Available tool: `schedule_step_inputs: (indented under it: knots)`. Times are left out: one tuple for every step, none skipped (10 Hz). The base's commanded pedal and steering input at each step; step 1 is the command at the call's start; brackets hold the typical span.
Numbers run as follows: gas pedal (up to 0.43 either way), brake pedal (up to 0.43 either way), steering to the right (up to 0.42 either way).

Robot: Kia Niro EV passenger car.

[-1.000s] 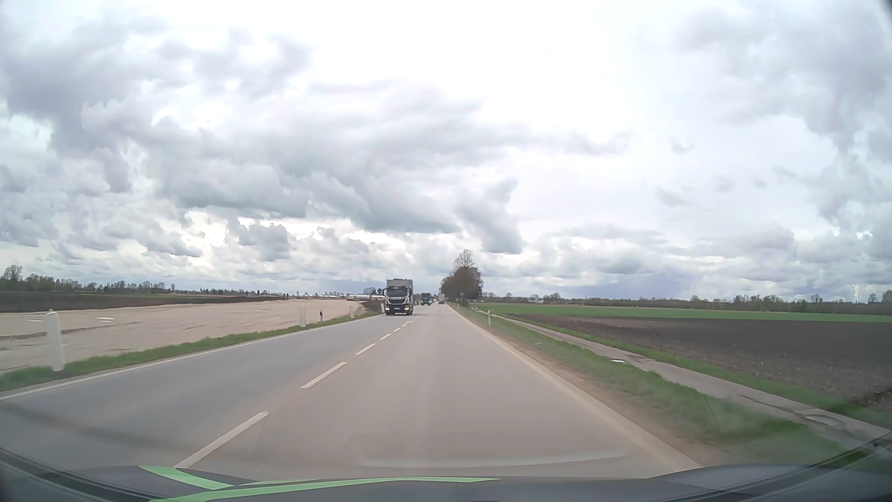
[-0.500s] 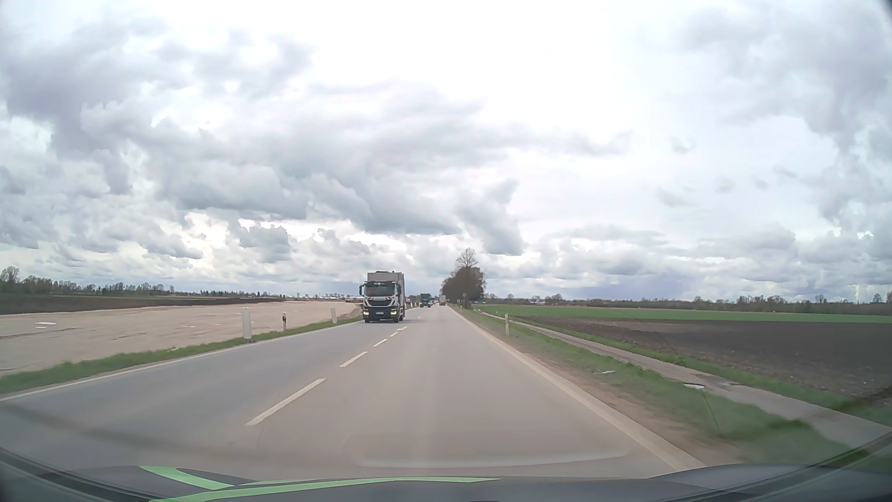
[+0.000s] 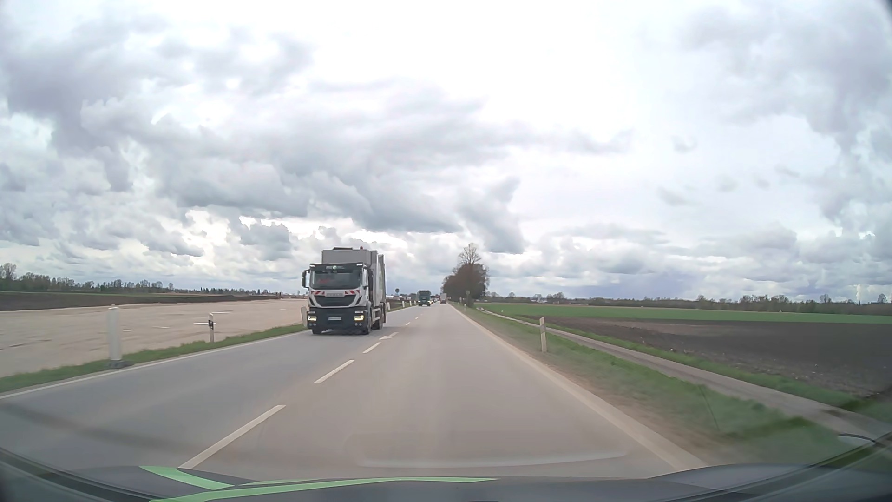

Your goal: Follow the waypoints while adhering to traffic rules and regulations

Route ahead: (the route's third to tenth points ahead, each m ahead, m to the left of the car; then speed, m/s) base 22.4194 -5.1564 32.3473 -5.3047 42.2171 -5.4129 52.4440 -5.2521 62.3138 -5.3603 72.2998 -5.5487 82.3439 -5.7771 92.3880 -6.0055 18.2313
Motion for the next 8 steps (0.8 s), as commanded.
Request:
schedule_step_inputs:
  knots:
    - [0.37,0.0,0.001]
    - [0.37,0.0,0.002]
    - [0.37,0.0,0.003]
    - [0.37,0.0,0.003]
    - [0.37,0.0,0.003]
    - [0.37,0.0,0.003]
    - [0.358,0.0,0.003]
    - [0.358,0.0,0.003]
